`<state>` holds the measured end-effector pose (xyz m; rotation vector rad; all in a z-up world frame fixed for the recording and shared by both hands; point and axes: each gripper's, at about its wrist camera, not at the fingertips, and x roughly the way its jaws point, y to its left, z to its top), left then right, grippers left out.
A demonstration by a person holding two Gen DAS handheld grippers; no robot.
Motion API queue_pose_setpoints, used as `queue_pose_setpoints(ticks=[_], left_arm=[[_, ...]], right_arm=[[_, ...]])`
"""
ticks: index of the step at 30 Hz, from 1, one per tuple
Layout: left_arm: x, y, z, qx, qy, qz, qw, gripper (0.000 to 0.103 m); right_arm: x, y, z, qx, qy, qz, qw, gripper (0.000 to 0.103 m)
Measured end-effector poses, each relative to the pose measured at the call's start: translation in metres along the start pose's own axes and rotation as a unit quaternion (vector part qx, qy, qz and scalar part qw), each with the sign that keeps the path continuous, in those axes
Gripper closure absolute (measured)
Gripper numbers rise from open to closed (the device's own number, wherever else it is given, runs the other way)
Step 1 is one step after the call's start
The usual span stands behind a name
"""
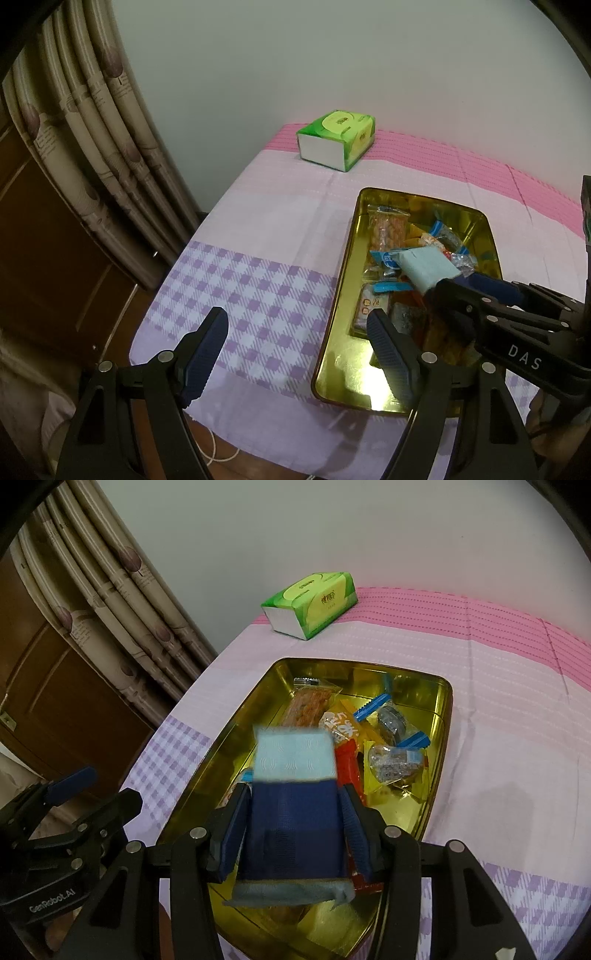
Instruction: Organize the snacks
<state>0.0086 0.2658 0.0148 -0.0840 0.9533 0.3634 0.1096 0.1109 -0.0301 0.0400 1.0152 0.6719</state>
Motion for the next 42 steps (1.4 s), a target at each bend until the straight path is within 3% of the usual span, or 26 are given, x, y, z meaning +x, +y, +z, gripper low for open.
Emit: queue_pose_setpoints(ticks=[9, 13, 18, 25, 31, 37, 42], left_arm=[[-0.003, 0.003, 0.0, 0.0, -0.009, -0.002, 1.0, 0.025], [-0.008, 0.005, 0.0, -0.007, -0.018, -0.009, 0.9998, 0.025], [-0.017, 0.005, 0.0, -0.008, -0.025, -0.026, 0.9993, 0.025], [-0.045, -0.001, 0.0, 0.004, -0.069, -0.045, 0.9966, 0.025], [-0.076, -0.002, -0.003, 0.0, -0.122, -0.038, 0.9918, 0.024], [-0.117, 0.005, -0.006, -0.024, -0.198, -0.015, 0.9798, 0.007], [-0.147, 0.009, -0.011, -0.03, -0.246, -0.002, 0.9687, 0.001]], right_arm=[[-0.011, 0.014, 0.001, -0.023, -0.03, -0.004, 0.999, 0.055], [-0.033, 0.03, -0.004, -0.067, -0.071, -0.029, 0.995, 0.039], [-0.062, 0.051, -0.017, -0.123, -0.129, -0.082, 0.981, 0.022], [-0.103, 0.06, -0.033, -0.138, -0.196, -0.112, 0.964, 0.013], [-0.134, 0.062, -0.04, -0.136, -0.234, -0.13, 0.954, 0.01], [-0.162, 0.062, -0.047, -0.125, -0.264, -0.147, 0.945, 0.006], [-0.18, 0.065, -0.052, -0.122, -0.286, -0.15, 0.938, 0.003]])
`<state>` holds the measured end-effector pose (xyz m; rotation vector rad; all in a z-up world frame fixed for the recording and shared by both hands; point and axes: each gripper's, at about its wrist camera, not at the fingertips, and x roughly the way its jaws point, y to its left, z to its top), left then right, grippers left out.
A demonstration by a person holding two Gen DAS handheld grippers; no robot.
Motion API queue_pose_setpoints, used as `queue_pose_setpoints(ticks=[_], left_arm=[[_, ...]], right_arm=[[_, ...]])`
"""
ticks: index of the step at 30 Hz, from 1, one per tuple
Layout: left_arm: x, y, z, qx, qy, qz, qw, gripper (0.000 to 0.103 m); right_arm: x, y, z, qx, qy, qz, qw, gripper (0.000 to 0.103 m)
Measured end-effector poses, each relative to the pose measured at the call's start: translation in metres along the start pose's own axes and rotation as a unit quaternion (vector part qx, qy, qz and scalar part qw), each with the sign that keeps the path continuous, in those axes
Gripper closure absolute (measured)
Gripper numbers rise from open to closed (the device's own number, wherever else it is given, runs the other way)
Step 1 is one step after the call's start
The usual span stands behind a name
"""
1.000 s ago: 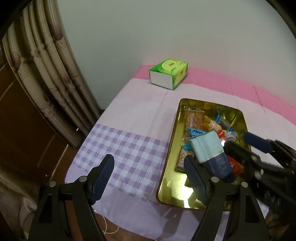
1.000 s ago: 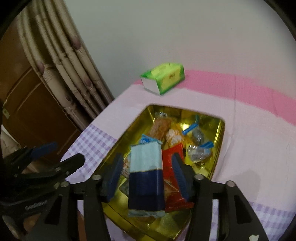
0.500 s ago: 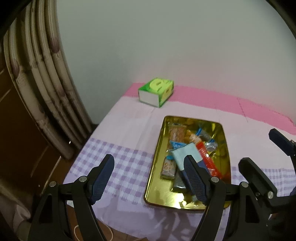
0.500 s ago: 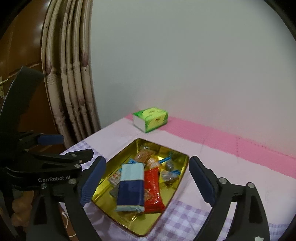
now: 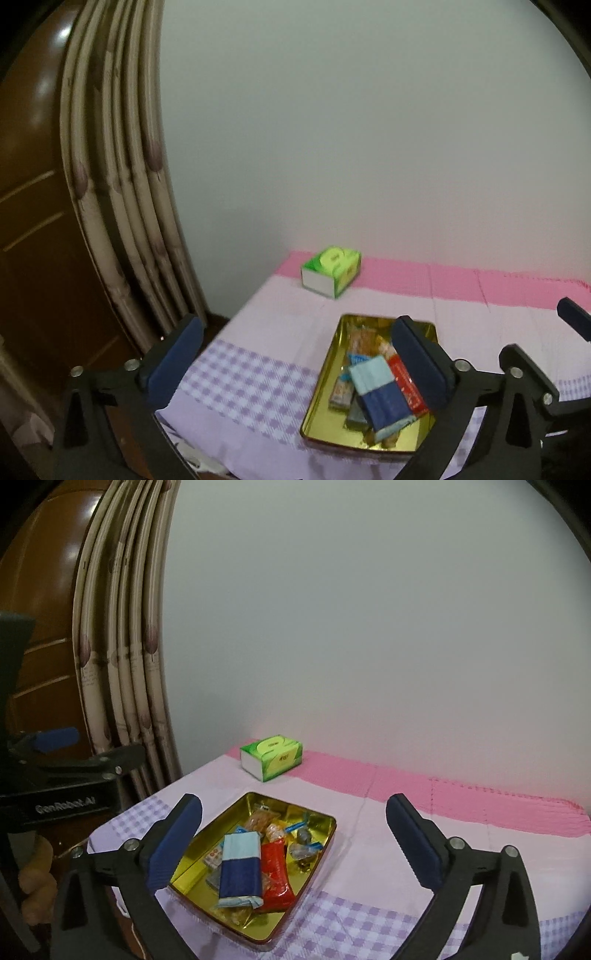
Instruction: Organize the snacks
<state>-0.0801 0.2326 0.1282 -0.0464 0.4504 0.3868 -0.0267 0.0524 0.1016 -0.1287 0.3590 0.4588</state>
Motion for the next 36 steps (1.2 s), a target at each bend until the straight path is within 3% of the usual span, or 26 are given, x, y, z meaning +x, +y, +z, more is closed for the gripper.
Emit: queue_pose_setpoints(ticks=[7, 11, 18, 32, 36], left_arm=[[-0.035, 0.01, 0.012, -0.004, -0.051, -0.002, 0.9987, 0.0], [-0.046, 0.016, 0.015, -0.02, -0.054, -0.028, 0.9979, 0.0], [-0.059, 0.015, 0.015, -0.017, -0.069, -0.021, 0.9972, 0.0], [-0.06, 0.014, 0.015, -0.014, -0.064, -0.023, 0.9976, 0.0], [-0.051, 0.008, 0.012, -0.003, -0.051, -0.022, 0.9985, 0.0]], right_arm=[[-0.018, 0.005, 0.005, -0.004, -0.017, 0.003, 1.0, 0.002], [-0.026, 0.007, 0.008, -0.007, -0.023, 0.005, 1.0, 0.001], [-0.032, 0.009, 0.01, -0.008, -0.027, 0.008, 1.0, 0.001], [-0.028, 0.003, 0.007, -0.003, -0.019, 0.005, 1.0, 0.001], [-0.016, -0.013, -0.004, 0.014, 0.002, 0.0, 1.0, 0.001]])
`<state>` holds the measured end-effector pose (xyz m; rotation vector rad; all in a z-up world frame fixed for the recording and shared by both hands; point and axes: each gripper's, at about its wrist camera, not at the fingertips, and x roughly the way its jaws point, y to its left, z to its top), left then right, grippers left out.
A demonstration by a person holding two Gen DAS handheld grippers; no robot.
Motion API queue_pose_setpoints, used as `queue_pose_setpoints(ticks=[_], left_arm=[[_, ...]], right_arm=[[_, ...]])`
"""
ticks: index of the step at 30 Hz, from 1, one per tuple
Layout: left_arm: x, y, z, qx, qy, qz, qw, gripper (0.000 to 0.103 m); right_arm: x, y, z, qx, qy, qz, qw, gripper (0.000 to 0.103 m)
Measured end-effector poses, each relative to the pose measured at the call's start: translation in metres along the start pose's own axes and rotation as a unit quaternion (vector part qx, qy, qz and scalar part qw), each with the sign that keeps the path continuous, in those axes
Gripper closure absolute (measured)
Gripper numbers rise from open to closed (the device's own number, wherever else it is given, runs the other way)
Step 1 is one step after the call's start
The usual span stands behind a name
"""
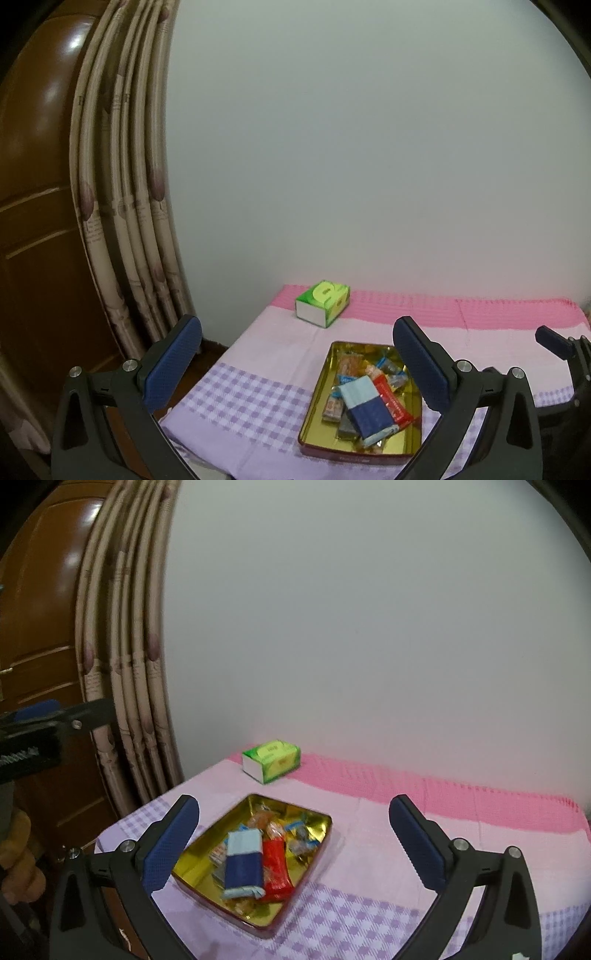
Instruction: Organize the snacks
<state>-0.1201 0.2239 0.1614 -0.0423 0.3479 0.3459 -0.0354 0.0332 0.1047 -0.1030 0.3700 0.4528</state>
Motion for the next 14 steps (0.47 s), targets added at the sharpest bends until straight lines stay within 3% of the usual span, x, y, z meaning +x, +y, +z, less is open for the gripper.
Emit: queue_pose_setpoints(ticks=[7, 9, 14], left_arm=[[0.034, -0.015, -0.018, 0.009, 0.059, 0.001, 0.9982, 0.0], [0.044, -0.018, -0.023, 0.008, 0.085, -0.012, 0.9963, 0.0], [0.061, -0.028, -0.032, 0.015, 0.114, 0.005, 0.9934, 0.0]], right_arm=[[0.042, -0.095, -0.058, 0.027, 0.117, -0.071, 0.99, 0.001], [0.051, -0.131, -0.078, 0.029, 0.156, -0.1, 0.982, 0.001], [0.068, -0.227, -0.126, 0.062, 0.234, -0.174, 0.955, 0.001]])
